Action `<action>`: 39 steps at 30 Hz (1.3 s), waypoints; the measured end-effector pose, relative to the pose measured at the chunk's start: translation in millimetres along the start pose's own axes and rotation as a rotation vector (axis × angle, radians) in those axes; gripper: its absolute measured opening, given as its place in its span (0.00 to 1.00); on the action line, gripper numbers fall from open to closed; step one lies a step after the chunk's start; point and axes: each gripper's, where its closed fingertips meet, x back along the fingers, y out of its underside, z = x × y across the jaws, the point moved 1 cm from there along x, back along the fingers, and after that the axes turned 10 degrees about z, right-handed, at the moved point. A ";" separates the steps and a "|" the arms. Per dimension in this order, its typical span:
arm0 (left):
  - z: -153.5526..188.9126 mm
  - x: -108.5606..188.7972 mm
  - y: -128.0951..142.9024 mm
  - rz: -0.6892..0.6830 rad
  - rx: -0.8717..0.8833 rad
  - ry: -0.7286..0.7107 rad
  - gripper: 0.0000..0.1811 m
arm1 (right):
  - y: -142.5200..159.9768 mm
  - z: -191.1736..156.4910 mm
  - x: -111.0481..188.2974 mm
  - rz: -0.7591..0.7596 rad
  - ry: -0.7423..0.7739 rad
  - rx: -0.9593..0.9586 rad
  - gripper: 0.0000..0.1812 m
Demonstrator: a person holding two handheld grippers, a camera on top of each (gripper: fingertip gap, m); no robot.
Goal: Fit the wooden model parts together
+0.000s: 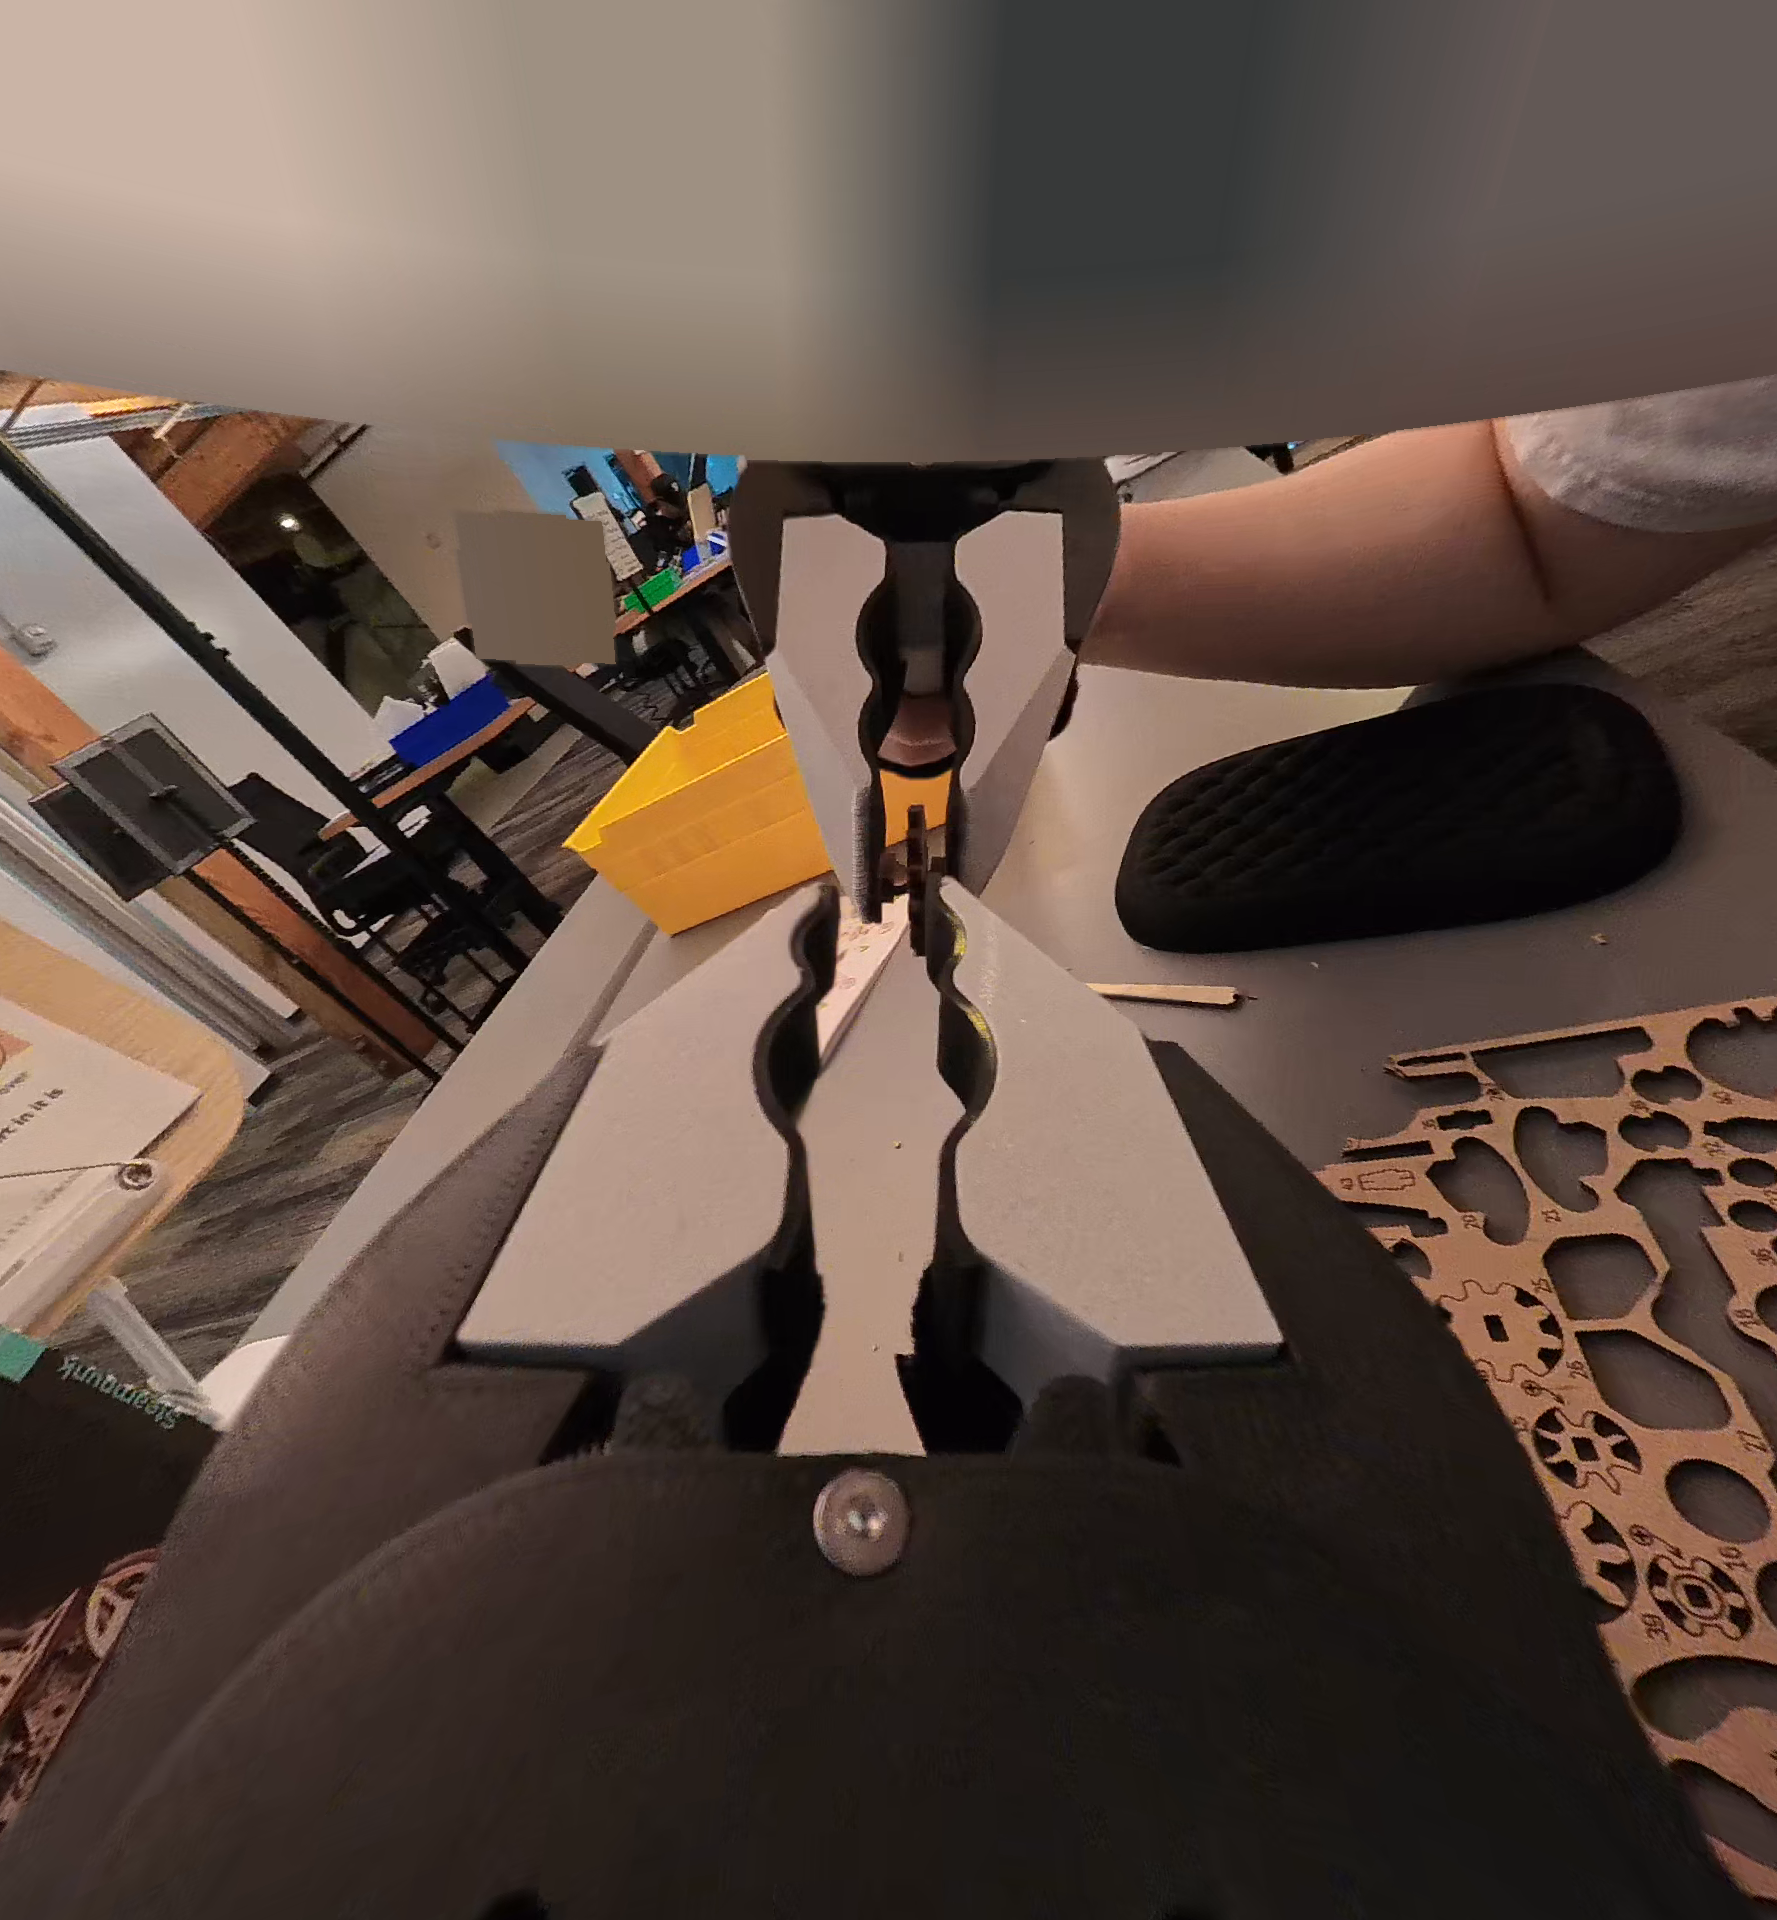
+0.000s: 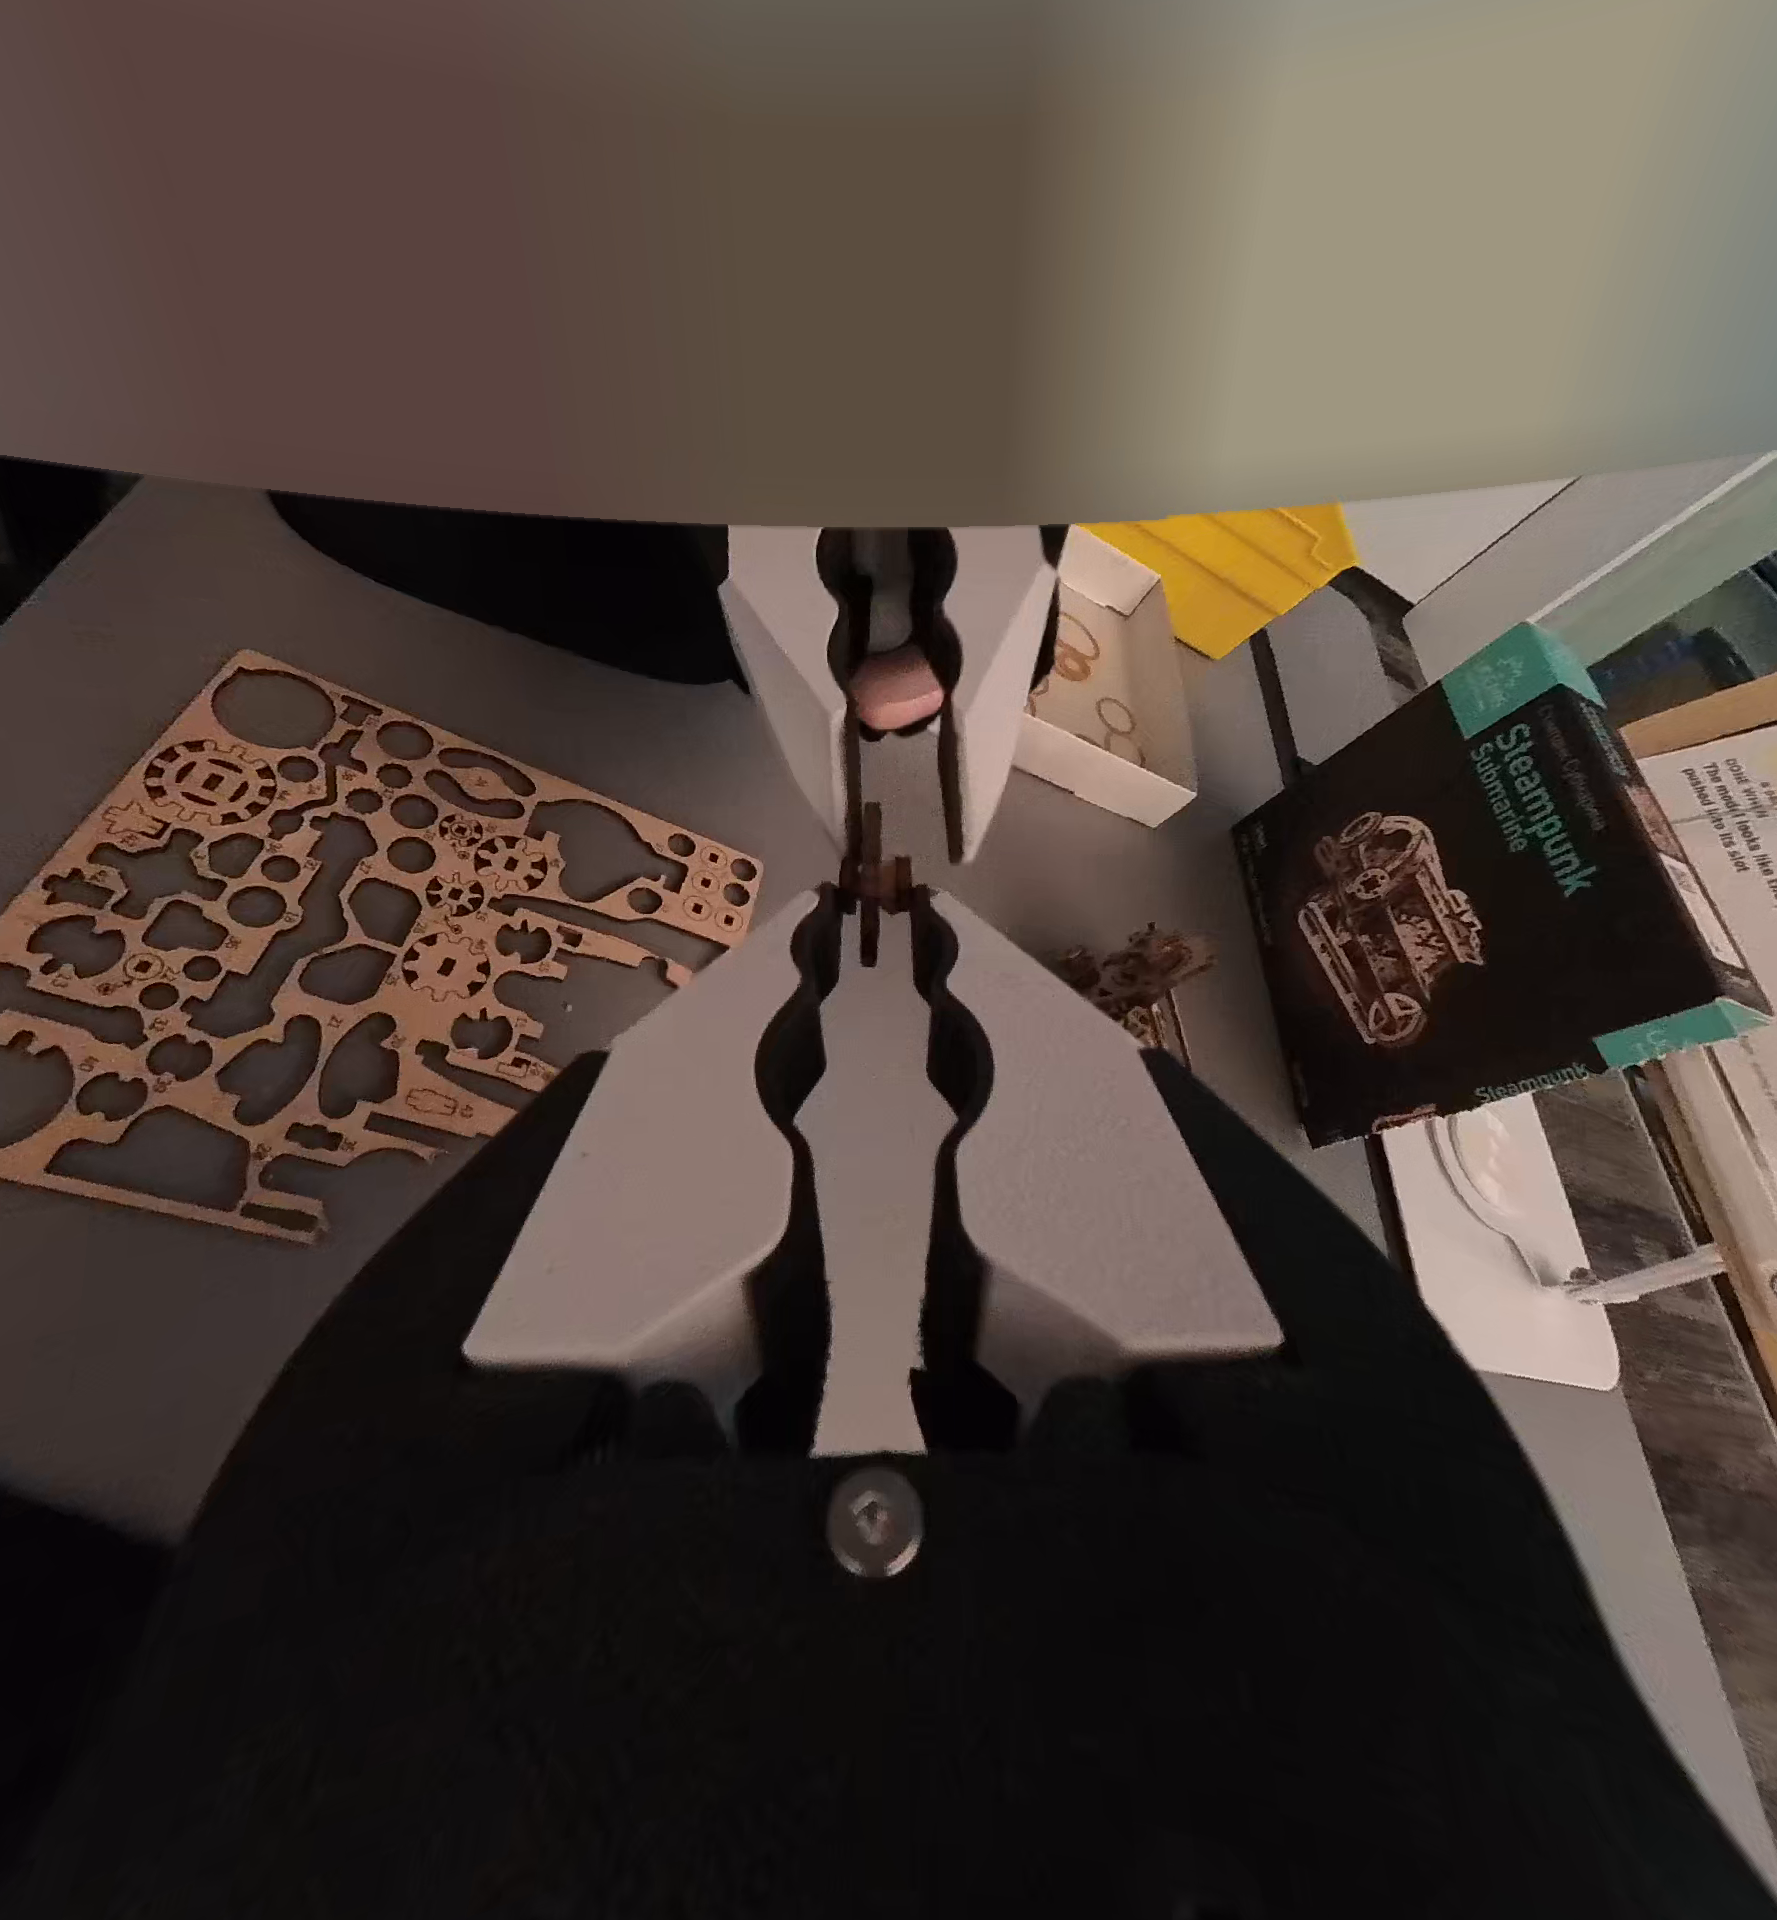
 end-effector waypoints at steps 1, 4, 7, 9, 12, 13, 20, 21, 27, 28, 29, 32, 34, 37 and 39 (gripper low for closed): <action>0.4 0.2 -1.0 0.001 0.006 0.006 0.08 | -1.0 -0.4 -0.1 0.006 -0.003 -0.009 0.06; 2.0 0.5 -3.5 0.009 0.018 0.022 0.06 | -3.2 -0.6 -0.2 0.021 -0.008 -0.036 0.06; 4.6 1.1 -2.6 0.000 0.029 0.044 0.06 | -1.9 -1.7 -1.3 0.015 -0.016 -0.056 0.06; 4.6 1.1 -1.4 -0.008 0.029 0.045 0.06 | -0.4 -1.5 -2.0 0.004 -0.011 -0.051 0.06; 6.7 1.2 -0.9 -0.013 0.031 0.060 0.05 | 0.8 -2.5 -2.7 -0.003 -0.019 -0.064 0.06; 6.8 1.4 -1.0 -0.012 0.034 0.063 0.06 | 0.5 -3.0 -2.8 -0.001 -0.021 -0.064 0.06; 10.0 0.2 2.9 -0.036 0.017 0.075 0.07 | 1.4 -6.8 -4.9 -0.015 -0.033 -0.047 0.06; 10.4 0.1 3.3 -0.040 0.015 0.078 0.07 | 1.8 -7.2 -5.0 -0.021 -0.032 -0.037 0.06; 14.0 -0.4 2.8 -0.041 -0.004 0.098 0.06 | 1.8 -10.0 -4.2 -0.023 -0.047 -0.015 0.06; 14.7 -0.6 3.6 -0.045 -0.007 0.101 0.06 | 2.8 -10.3 -4.1 -0.034 -0.047 -0.007 0.06; 15.0 -0.7 3.9 -0.046 -0.011 0.103 0.06 | 3.2 -10.6 -4.1 -0.039 -0.047 0.000 0.07; 18.2 -1.0 3.1 -0.044 0.003 0.124 0.06 | 2.8 -14.1 -3.1 -0.040 -0.069 0.001 0.07; 19.4 -1.0 2.3 -0.042 0.006 0.133 0.06 | 2.3 -15.3 -2.7 -0.038 -0.078 0.005 0.07; 20.0 -1.2 1.5 -0.042 0.016 0.141 0.06 | 2.2 -16.6 -2.1 -0.042 -0.086 0.004 0.07; 21.0 -0.9 0.5 -0.037 0.026 0.151 0.06 | 1.1 -18.3 -2.1 -0.041 -0.094 0.013 0.07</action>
